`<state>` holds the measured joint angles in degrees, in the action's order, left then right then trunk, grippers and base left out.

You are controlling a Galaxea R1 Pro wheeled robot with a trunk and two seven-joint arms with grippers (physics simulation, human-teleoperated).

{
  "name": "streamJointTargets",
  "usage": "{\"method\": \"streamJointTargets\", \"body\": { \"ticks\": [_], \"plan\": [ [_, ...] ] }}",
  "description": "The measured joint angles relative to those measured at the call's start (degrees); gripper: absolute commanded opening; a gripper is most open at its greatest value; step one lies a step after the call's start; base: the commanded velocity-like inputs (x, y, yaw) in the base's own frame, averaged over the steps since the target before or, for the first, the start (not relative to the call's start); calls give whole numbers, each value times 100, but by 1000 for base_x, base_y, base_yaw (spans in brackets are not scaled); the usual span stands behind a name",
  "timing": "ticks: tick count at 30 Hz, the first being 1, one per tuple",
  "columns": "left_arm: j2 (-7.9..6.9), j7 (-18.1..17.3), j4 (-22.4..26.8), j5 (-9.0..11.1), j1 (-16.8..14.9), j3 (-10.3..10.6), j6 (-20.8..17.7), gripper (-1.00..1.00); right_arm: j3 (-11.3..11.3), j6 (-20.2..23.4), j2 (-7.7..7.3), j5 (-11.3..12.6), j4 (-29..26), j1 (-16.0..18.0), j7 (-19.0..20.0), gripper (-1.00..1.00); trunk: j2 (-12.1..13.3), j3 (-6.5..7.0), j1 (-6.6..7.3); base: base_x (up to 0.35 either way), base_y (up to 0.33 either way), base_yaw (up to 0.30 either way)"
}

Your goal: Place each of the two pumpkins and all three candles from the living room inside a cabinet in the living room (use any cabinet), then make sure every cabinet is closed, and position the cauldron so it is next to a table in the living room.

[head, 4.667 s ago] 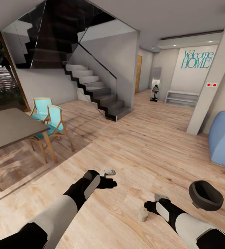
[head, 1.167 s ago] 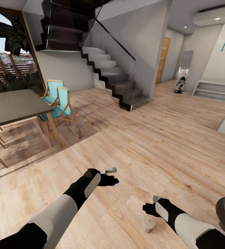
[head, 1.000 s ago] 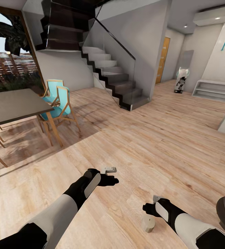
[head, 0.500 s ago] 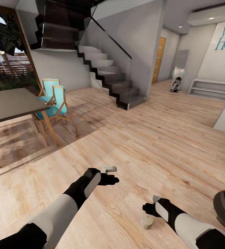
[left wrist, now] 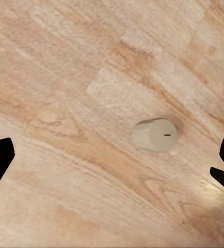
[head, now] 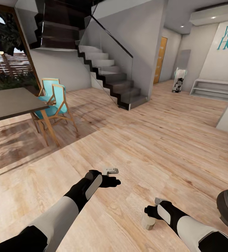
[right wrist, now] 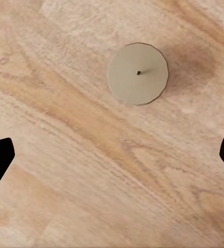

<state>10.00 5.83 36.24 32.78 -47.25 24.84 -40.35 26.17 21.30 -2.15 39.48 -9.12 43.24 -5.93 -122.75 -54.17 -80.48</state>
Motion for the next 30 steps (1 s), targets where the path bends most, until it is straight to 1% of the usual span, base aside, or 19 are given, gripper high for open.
{"method": "streamJointTargets", "body": {
  "ticks": [30],
  "plan": [
    [0, 0, 0, 6, 1, 0, 0, 100, -6, 2, 0, 0, 0, 0, -5, 100, -1203, -539, -659, 0, 0, 0]
  ]
}}
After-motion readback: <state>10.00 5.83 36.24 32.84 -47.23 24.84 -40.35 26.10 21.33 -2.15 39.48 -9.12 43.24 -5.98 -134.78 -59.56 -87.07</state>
